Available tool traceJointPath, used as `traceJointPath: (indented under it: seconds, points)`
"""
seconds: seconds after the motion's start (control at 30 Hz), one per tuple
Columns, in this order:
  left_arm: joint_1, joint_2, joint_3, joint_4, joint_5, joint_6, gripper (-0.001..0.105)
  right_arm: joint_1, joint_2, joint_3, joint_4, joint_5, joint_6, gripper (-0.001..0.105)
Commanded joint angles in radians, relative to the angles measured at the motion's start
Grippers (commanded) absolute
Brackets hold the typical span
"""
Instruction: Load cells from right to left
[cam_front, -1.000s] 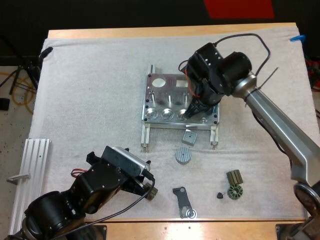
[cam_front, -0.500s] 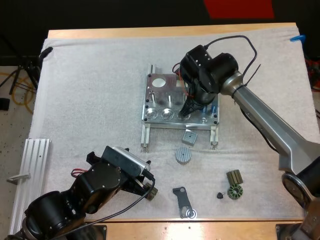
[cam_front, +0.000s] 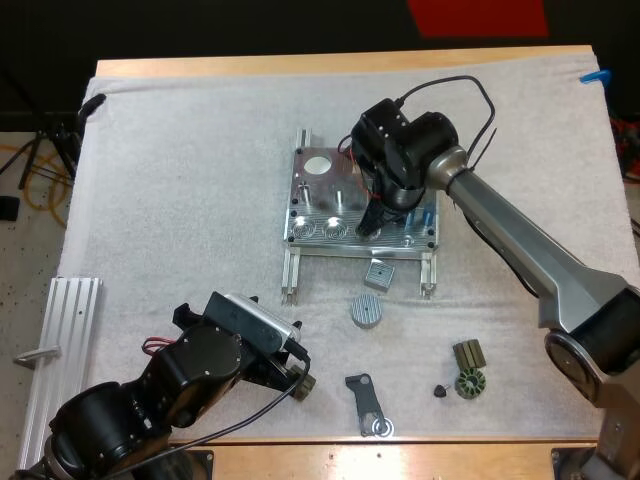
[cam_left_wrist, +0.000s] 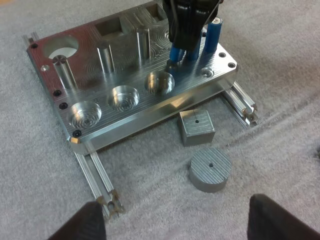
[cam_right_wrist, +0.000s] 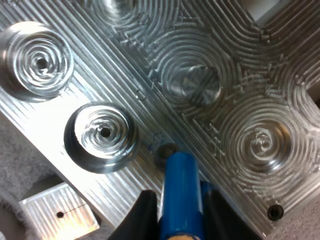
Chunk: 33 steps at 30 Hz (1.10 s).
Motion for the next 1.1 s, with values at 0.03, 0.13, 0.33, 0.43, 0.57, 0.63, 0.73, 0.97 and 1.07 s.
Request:
traceJointPath:
  seconds: [0.03, 0.13, 0.33, 0.43, 0.57, 0.63, 0.73, 0.97, 1.07]
  points:
    - [-0.003, -0.006, -0.008, 0.001, -0.019, -0.001, 0.059, -0.004, 0.004, -0.011, -0.001, 0.001, -0.011, 0.0]
    - [-0.003, -0.006, -0.008, 0.001, -0.019, -0.001, 0.059, -0.004, 0.007, -0.011, 0.003, 0.001, -0.011, 0.0]
    - [-0.003, -0.006, -0.008, 0.001, -0.019, -0.001, 0.059, -0.004, 0.007, -0.011, 0.004, -0.013, -0.008, 0.0]
    - [-0.003, -0.006, -0.008, 0.001, -0.019, -0.001, 0.059, -0.004, 0.007, -0.011, 0.005, -0.047, -0.008, 0.0]
    - [-0.003, -0.006, -0.008, 0.001, -0.019, -0.001, 0.059, -0.004, 0.012, -0.011, 0.005, -0.05, -0.008, 0.0]
    - [-0.003, -0.006, -0.008, 0.001, -0.019, -0.001, 0.059, -0.004, 0.016, -0.011, 0.005, -0.05, -0.008, 0.0]
    - [-0.003, -0.006, -0.008, 0.001, -0.019, -0.001, 0.059, -0.004, 0.027, -0.01, 0.005, -0.05, -0.008, 0.0]
    - [-0.003, -0.006, -0.008, 0.001, -0.019, -0.001, 0.059, -0.004, 0.04, -0.007, 0.003, -0.019, -0.008, 0.0]
    - [-0.003, -0.006, -0.008, 0.001, -0.019, -0.001, 0.059, -0.004, 0.04, -0.007, -0.006, -0.002, -0.016, 0.0]
